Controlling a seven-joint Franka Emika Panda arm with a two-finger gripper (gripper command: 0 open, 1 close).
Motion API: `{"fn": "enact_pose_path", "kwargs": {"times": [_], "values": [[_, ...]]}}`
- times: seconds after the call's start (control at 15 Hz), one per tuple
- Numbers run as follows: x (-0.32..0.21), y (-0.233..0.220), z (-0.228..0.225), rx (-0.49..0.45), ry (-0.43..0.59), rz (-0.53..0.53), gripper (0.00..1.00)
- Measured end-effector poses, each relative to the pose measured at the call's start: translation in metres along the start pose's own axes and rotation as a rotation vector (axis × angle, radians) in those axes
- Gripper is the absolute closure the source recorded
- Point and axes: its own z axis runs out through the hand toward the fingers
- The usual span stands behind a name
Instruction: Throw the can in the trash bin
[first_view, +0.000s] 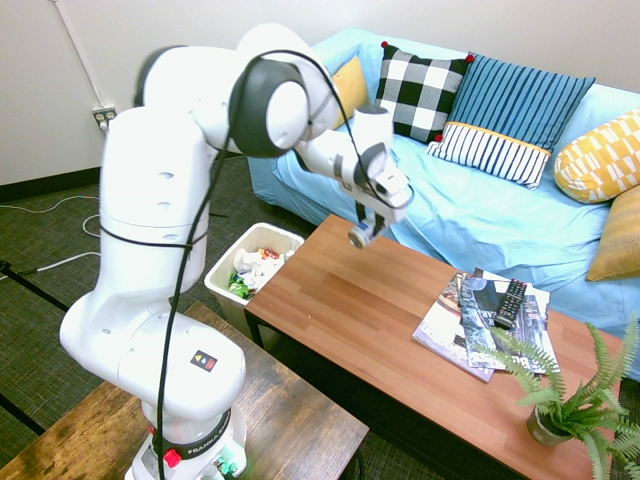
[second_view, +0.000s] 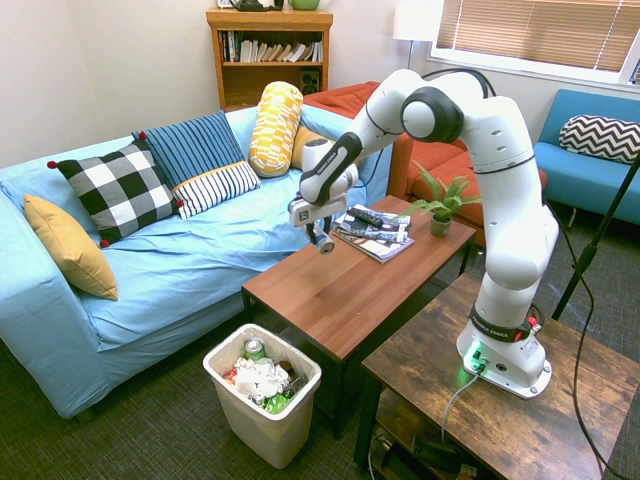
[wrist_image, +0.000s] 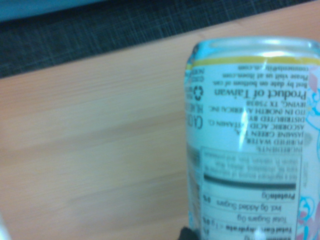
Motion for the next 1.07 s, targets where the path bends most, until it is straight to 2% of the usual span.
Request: {"fn": "enact_pose_path", "kwargs": {"times": [0.13, 0.33, 0.53, 0.73, 0.8, 1.07], "values": [[-0.091, -0.03, -0.036, -0.007, 0.018, -0.082, 1.0], [-0.194, -0.048, -0.03, -0.025, 0.021, -0.179, 1.0], [-0.252, -0.048, -0.002, -0.063, 0.014, -0.231, 1.0], [-0.284, -0.047, 0.033, -0.081, -0.002, -0.262, 1.0], [-0.291, -0.046, 0.044, -0.085, -0.006, -0.27, 0.0], [-0.295, -0.044, 0.073, -0.099, -0.018, -0.276, 0.0]]}}
